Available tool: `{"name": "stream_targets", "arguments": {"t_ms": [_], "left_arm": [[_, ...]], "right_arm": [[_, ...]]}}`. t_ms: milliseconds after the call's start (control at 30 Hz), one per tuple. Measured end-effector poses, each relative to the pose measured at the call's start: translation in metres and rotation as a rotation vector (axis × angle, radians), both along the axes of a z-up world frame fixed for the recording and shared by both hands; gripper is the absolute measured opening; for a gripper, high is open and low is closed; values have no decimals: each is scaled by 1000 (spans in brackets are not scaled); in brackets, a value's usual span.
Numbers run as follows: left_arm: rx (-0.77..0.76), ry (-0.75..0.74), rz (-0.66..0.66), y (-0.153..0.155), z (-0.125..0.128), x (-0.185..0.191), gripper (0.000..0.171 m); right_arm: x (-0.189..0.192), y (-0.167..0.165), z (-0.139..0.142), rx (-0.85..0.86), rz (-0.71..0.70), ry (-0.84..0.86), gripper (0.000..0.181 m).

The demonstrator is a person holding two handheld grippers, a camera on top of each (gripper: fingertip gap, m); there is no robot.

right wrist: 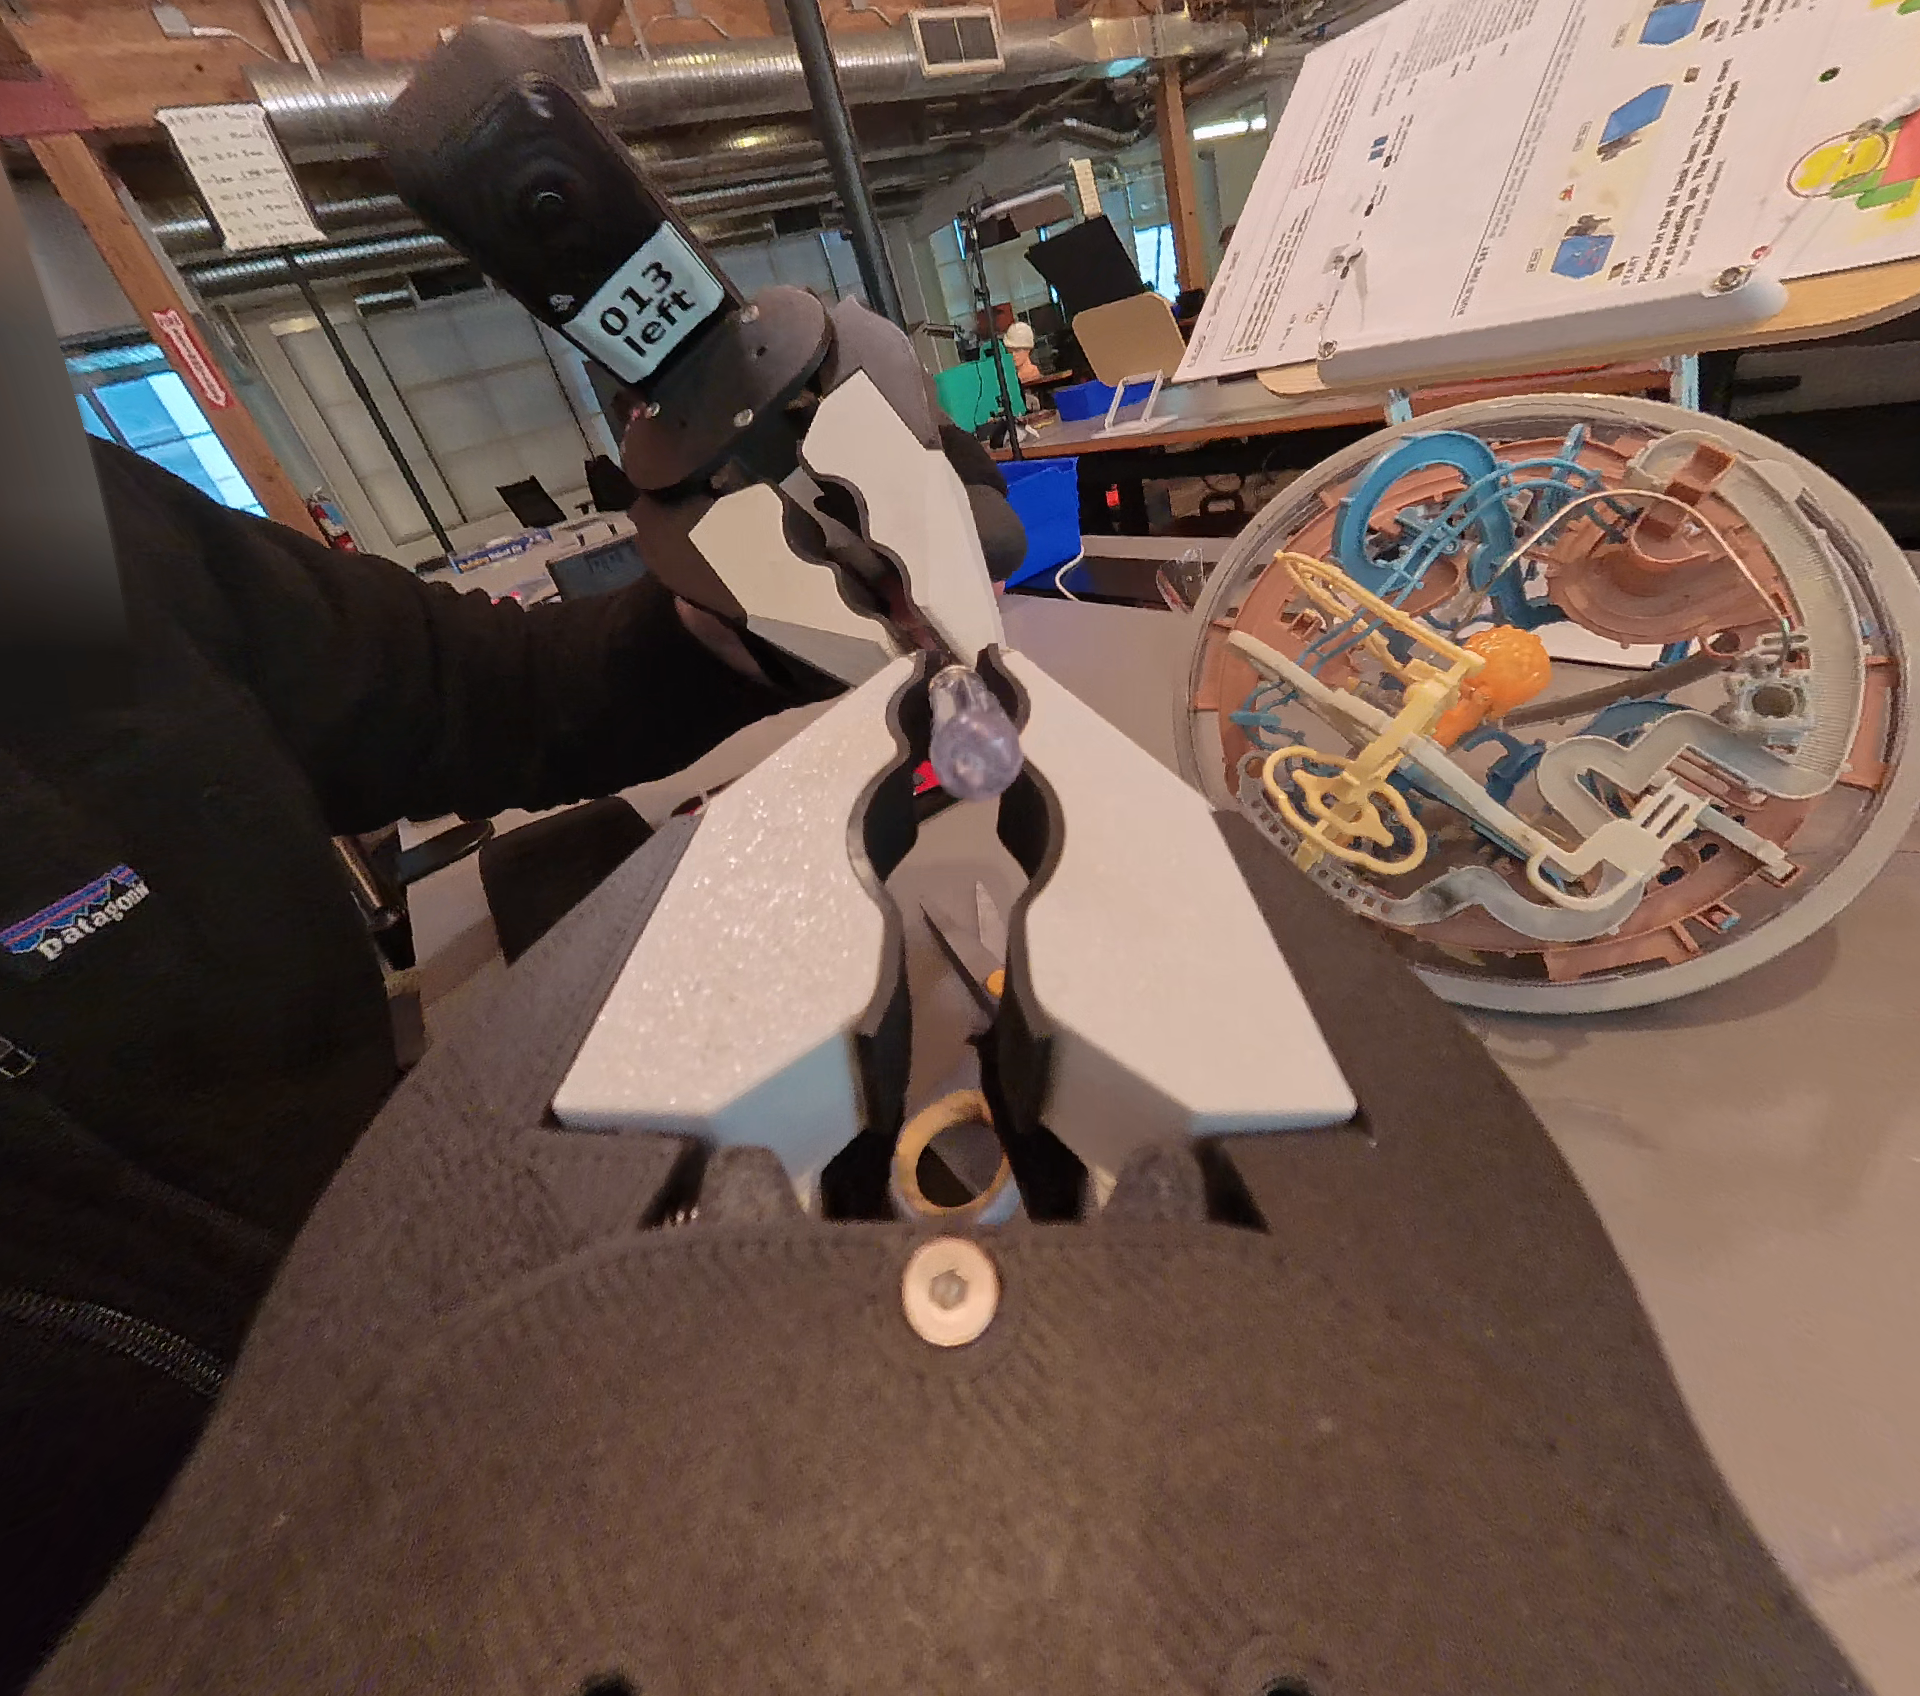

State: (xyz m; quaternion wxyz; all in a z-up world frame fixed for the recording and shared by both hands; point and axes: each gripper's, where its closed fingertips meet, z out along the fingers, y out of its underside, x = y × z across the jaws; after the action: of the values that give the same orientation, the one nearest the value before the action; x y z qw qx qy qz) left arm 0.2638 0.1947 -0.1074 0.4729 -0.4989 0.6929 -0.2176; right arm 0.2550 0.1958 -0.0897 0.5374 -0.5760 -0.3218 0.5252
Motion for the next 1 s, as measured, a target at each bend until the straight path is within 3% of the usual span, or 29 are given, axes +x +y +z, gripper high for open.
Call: {"name": "stream_targets", "arguments": {"t_ms": [200, 400, 667, 1000], "left_arm": [[91, 0, -22, -5, 8, -6, 0], [167, 46, -19, -1, 6, -11, 0], [233, 99, -25, 3, 1, -12, 0], [197, 83, -36, 3, -3, -9, 0]], "right_arm": [[3, -6, 2, 5, -5, -54, 20], [9, -8, 1, 3, 10, -113, 9], [6, -5, -2, -26, 13, -111, 11], [6, -5, -7, -8, 12, -119, 8]]}}
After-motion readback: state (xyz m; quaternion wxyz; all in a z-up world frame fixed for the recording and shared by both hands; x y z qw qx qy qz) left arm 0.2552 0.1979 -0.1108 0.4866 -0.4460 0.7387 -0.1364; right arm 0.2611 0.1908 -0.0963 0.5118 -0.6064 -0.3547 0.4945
